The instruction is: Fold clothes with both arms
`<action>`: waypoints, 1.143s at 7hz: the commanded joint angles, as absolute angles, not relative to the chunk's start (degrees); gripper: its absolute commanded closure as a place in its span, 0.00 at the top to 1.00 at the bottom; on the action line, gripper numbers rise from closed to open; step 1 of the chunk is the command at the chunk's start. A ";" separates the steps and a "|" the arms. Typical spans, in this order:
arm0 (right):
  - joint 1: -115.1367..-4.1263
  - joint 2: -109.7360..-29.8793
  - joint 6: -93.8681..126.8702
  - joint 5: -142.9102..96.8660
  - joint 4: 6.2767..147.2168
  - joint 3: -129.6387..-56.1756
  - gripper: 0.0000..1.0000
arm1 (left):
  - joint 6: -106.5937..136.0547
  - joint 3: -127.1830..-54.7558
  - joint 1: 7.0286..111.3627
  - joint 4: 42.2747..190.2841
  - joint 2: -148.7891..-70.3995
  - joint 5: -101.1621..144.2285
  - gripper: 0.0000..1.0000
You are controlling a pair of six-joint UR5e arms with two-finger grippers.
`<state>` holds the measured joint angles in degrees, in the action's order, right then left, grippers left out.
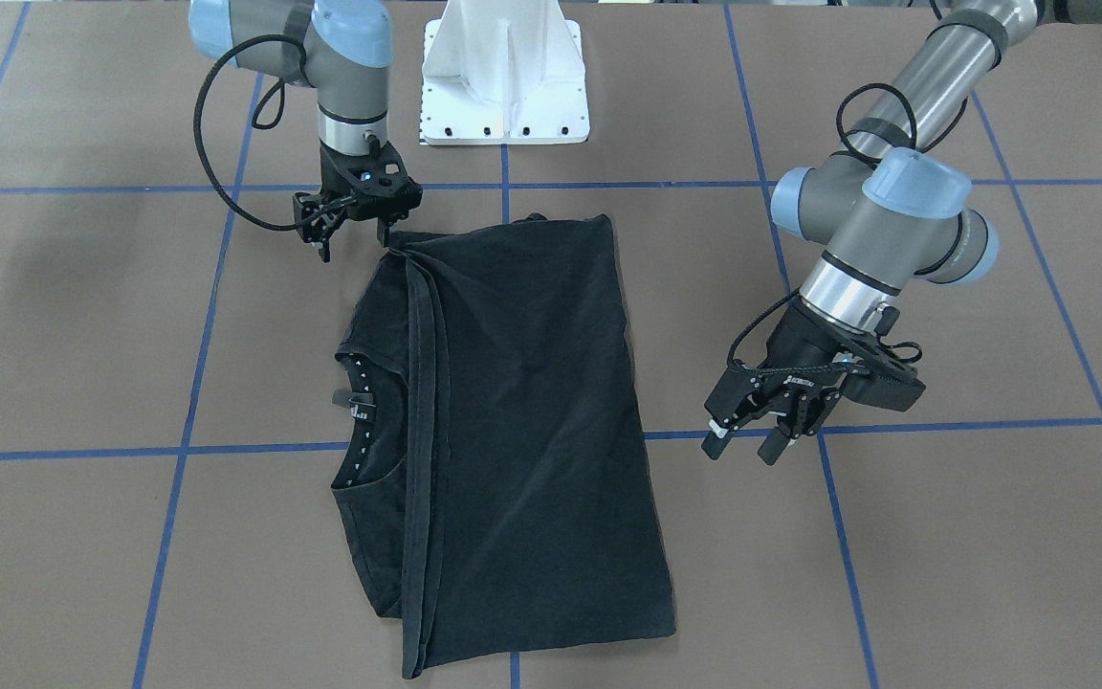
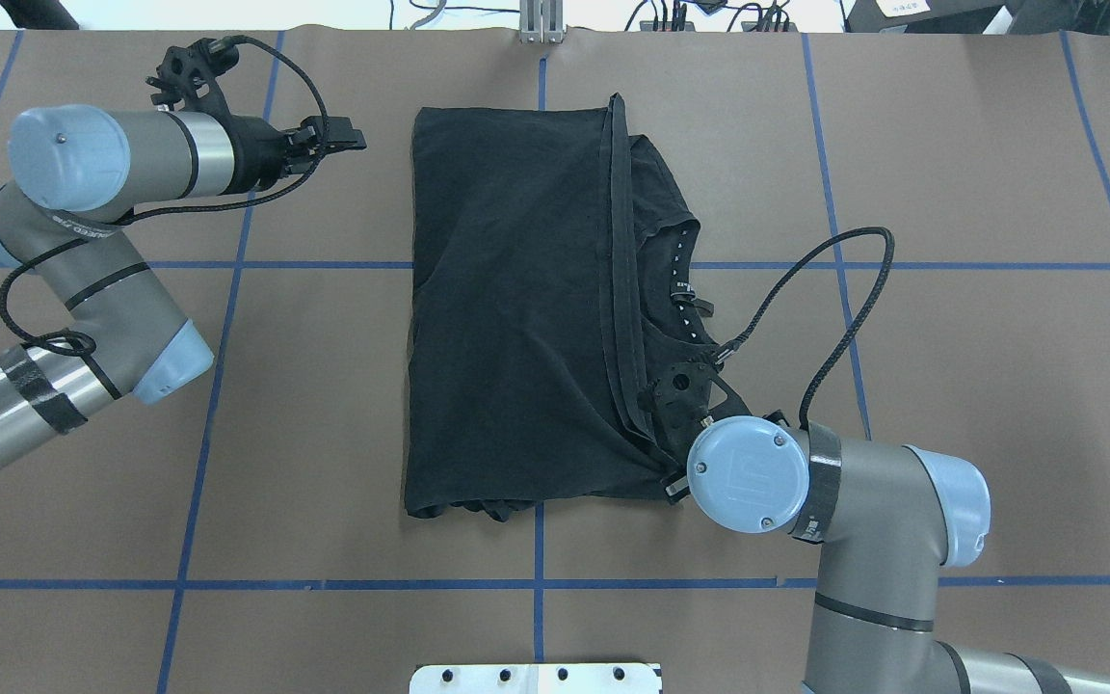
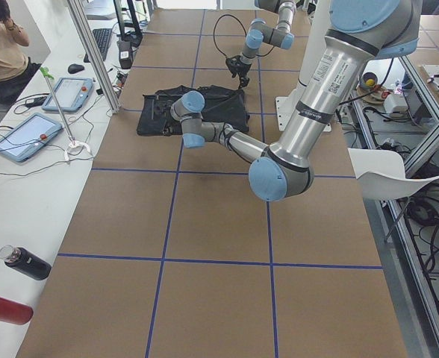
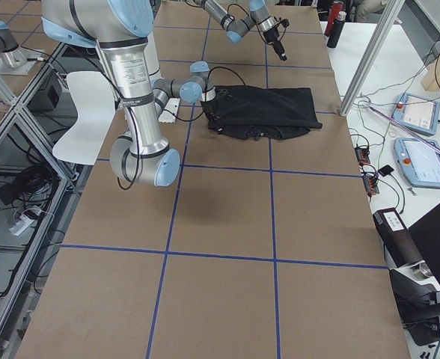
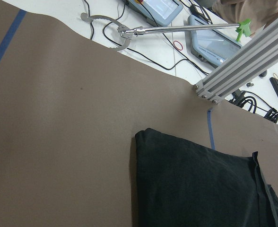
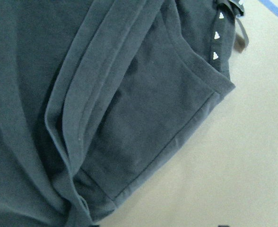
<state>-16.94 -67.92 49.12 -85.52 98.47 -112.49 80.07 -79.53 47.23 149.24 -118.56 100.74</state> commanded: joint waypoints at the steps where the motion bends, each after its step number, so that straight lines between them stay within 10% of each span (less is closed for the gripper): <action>1: -18.00 -64.28 50.98 -85.78 98.61 -112.69 0.86 | 80.07 -79.37 47.11 149.33 -118.65 100.72 0.89; 8: -20.57 -55.90 50.10 -85.60 96.95 -100.46 0.87 | 80.25 -79.10 47.20 149.33 -118.48 100.63 0.91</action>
